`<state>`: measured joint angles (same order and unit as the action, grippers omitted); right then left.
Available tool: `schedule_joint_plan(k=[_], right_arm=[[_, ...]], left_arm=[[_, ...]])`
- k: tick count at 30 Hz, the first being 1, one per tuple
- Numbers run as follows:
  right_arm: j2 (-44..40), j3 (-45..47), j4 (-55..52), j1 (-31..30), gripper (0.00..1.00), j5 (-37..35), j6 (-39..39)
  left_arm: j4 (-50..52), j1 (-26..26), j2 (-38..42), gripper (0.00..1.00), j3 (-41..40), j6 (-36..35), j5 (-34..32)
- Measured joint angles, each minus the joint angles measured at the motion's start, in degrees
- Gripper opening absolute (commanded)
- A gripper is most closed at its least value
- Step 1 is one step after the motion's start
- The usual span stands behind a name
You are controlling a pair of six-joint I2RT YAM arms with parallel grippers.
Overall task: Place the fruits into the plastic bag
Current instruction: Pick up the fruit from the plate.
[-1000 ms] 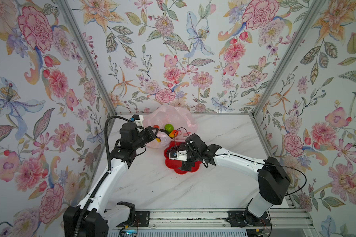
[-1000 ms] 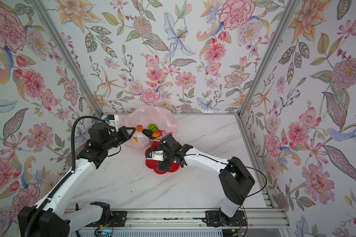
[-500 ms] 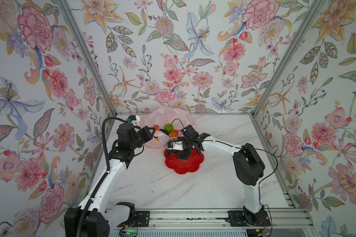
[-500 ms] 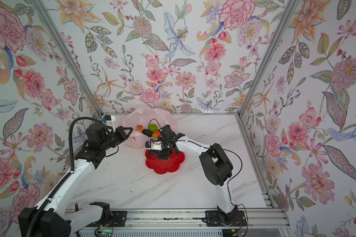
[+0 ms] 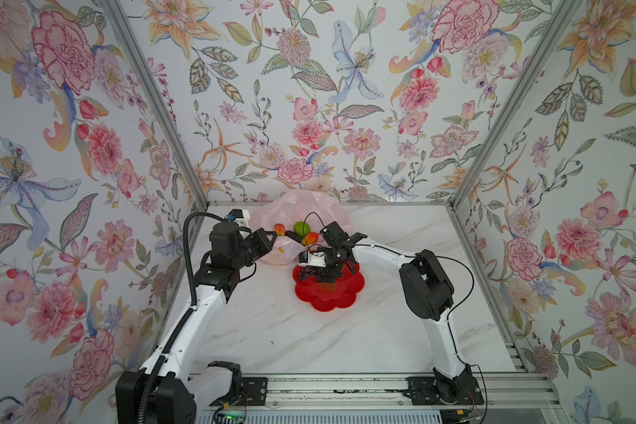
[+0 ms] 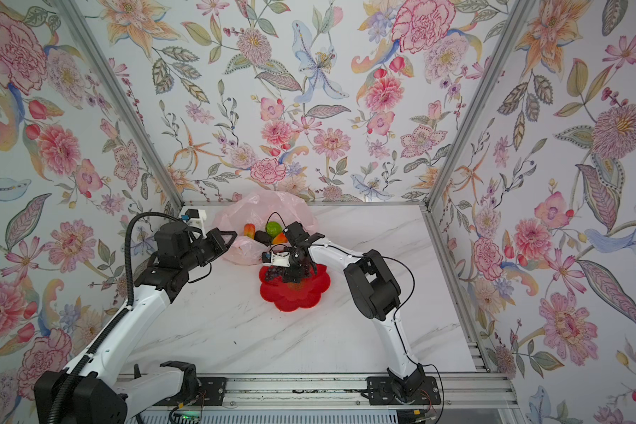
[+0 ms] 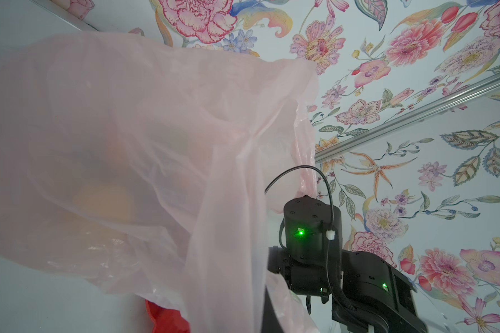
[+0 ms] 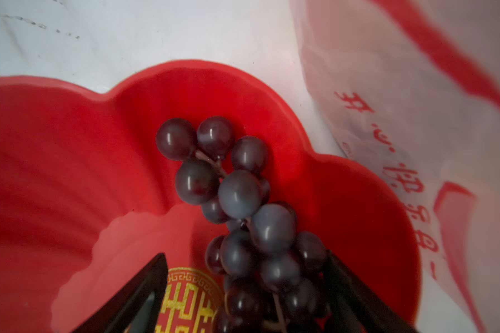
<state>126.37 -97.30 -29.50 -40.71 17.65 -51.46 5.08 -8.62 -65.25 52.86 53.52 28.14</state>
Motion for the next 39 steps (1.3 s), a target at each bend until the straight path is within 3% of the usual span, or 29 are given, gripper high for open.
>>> schedule_joint_plan(k=[6,16,24,39], right_arm=[[1.0,-0.2,-1.8,0.0,0.67,0.8,0.2],[1.3,-0.2,-3.9,-0.5,0.34,3.6,2.9],[-2.8,5.0,1.3,-0.5,0.27,8.3,8.1],[-23.3,25.9,23.3,1.1,0.20,13.9,25.4]], left_arm=[[0.0,0.0,0.0,0.00,-0.5,-0.1,0.0],[0.2,0.0,0.9,0.00,-1.6,-0.1,0.1],[0.3,0.0,1.8,0.00,-2.8,-0.1,0.2],[0.3,0.0,2.4,0.00,-3.9,-0.1,0.2]])
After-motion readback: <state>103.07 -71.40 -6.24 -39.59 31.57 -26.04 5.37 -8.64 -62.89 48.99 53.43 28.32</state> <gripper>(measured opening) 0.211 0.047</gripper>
